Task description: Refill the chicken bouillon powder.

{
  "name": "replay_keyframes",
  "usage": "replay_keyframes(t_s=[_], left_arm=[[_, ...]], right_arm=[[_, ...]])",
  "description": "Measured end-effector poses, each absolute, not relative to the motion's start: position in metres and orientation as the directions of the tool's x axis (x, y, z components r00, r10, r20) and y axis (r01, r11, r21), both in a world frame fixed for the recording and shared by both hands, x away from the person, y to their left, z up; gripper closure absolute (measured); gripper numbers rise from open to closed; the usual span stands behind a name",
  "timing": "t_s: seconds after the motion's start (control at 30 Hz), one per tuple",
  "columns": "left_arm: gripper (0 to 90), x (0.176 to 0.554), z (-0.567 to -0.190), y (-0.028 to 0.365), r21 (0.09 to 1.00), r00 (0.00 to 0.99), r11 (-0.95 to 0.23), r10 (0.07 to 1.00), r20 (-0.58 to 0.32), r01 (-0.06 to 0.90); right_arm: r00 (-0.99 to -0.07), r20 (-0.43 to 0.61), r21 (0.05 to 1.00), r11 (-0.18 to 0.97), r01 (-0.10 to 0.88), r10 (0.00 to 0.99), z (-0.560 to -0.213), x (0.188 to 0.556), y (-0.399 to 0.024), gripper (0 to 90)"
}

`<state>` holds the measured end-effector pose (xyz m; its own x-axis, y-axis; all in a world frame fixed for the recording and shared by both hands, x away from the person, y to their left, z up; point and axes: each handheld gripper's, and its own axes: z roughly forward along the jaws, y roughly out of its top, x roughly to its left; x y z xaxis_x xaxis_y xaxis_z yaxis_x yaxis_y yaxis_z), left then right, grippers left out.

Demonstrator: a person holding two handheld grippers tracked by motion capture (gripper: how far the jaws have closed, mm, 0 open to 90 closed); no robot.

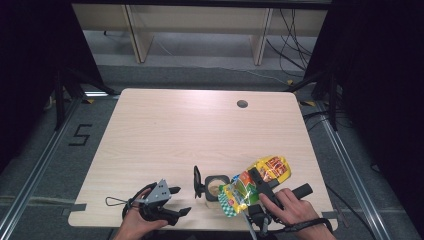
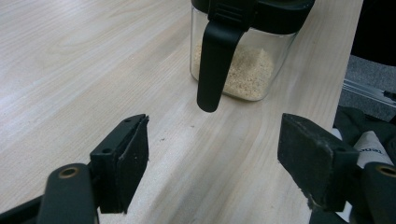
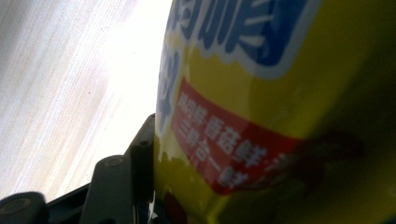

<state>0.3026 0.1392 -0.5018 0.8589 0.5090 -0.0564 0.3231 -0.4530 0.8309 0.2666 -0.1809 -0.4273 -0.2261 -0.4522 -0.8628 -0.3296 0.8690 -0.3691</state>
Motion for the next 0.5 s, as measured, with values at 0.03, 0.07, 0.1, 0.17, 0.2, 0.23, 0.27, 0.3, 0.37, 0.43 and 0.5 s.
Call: replay_keyframes(t_s=[0.03, 0.07, 0.1, 0.17, 0.2, 0.23, 0.27, 0.3, 0.37, 0.43, 0.5], left_arm=[[24.7, 0.3021, -0.5015, 0.1394, 0.827, 0.856, -0.453, 0.512, -0.065, 0.333], [24.7, 0.3021, -0.5016, 0.1393, 0.828, 0.856, -0.452, 0.512, -0.064, 0.332], [24.7, 0.3018, -0.5017, 0.1391, 0.827, 0.854, -0.449, 0.516, -0.069, 0.338], [24.7, 0.3021, -0.5018, 0.1390, 0.830, 0.855, -0.449, 0.515, -0.062, 0.330], [24.7, 0.3020, -0.5018, 0.1390, 0.830, 0.854, -0.448, 0.516, -0.063, 0.332], [24.7, 0.3019, -0.5018, 0.1390, 0.830, 0.855, -0.448, 0.516, -0.063, 0.332], [24.7, 0.3019, -0.5018, 0.1390, 0.830, 0.854, -0.448, 0.516, -0.063, 0.331], [24.7, 0.3019, -0.5018, 0.1390, 0.831, 0.854, -0.447, 0.516, -0.063, 0.332], [24.7, 0.3019, -0.5017, 0.1391, 0.830, 0.854, -0.448, 0.516, -0.063, 0.332], [24.7, 0.3015, -0.5017, 0.1390, 0.829, 0.852, -0.444, 0.520, -0.070, 0.339], [24.7, 0.3020, -0.5016, 0.1392, 0.830, 0.855, -0.449, 0.515, -0.063, 0.332]], right_arm=[[-0.222, -0.865, -0.367, 0.870, -0.329, -0.449, -0.4274, 0.2664, -0.1813, 44.1], [-0.208, -0.858, -0.385, 0.856, -0.346, -0.470, -0.4262, 0.2676, -0.1802, 44.1], [-0.211, -0.868, -0.362, 0.864, -0.351, -0.449, -0.4276, 0.2680, -0.1803, 44.2], [-0.211, -0.869, -0.360, 0.864, -0.352, -0.448, -0.4273, 0.2682, -0.1806, 44.2], [-0.214, -0.869, -0.359, 0.865, -0.350, -0.447, -0.4273, 0.2681, -0.1807, 44.3], [-0.212, -0.869, -0.359, 0.865, -0.351, -0.447, -0.4272, 0.2681, -0.1808, 44.6], [-0.226, -0.873, -0.347, 0.875, -0.337, -0.433, -0.4282, 0.2672, -0.1818, 44.7], [-0.233, -0.876, -0.338, 0.882, -0.329, -0.423, -0.4285, 0.2667, -0.1824, 44.7], [-0.231, -0.876, -0.340, 0.881, -0.329, -0.424, -0.4282, 0.2667, -0.1825, 44.7], [-0.225, -0.863, -0.370, 0.869, -0.328, -0.452, -0.4256, 0.2666, -0.1823, 44.8], [-0.223, -0.863, -0.371, 0.868, -0.329, -0.453, -0.4256, 0.2666, -0.1824, 44.8]])
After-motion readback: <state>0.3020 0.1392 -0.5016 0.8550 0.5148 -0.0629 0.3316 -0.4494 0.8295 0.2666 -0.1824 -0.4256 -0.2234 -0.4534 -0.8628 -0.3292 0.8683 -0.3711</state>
